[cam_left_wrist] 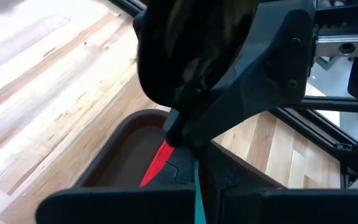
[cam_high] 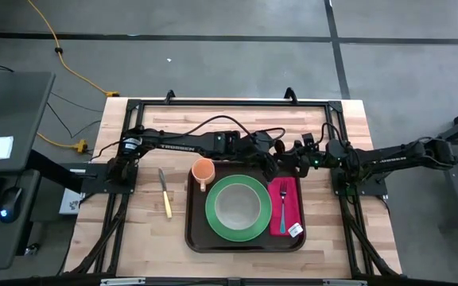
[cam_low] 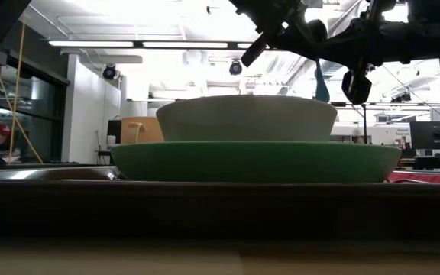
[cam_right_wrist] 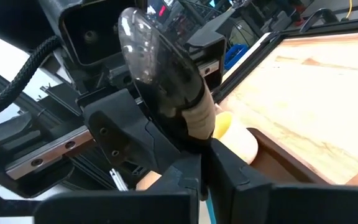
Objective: Set up tray
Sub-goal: Put the blue spoon to the left of the blue fork on the red napkin
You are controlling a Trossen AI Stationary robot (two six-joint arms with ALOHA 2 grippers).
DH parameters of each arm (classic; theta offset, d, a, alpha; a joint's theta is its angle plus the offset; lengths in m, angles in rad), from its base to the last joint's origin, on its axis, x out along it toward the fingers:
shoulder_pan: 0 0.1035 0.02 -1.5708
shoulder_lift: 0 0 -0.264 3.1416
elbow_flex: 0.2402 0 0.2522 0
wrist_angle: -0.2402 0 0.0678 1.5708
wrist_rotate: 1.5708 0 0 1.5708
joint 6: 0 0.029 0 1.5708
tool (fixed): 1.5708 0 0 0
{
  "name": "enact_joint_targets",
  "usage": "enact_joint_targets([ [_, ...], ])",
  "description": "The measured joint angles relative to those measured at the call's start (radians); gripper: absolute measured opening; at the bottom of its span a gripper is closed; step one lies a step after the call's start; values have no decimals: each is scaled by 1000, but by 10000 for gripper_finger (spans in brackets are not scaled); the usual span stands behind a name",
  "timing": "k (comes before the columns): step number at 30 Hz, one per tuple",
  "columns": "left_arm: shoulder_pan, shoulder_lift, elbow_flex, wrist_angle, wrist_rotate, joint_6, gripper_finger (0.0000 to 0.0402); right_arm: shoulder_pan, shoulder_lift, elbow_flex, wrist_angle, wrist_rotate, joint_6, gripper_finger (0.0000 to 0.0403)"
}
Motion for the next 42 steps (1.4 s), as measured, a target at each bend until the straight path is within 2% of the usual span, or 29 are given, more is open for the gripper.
enact_joint_targets([
  [17,-1,0,0,-29,41,11,31,0,0,0,-1,-12,1,1],
  [25,-1,-6,2,-45,76,79,31,0,-2,0,-6,-23,1,1],
  [42,-1,-18,3,-65,59,55,31,-33,-22,2,-20,-74,5,0],
])
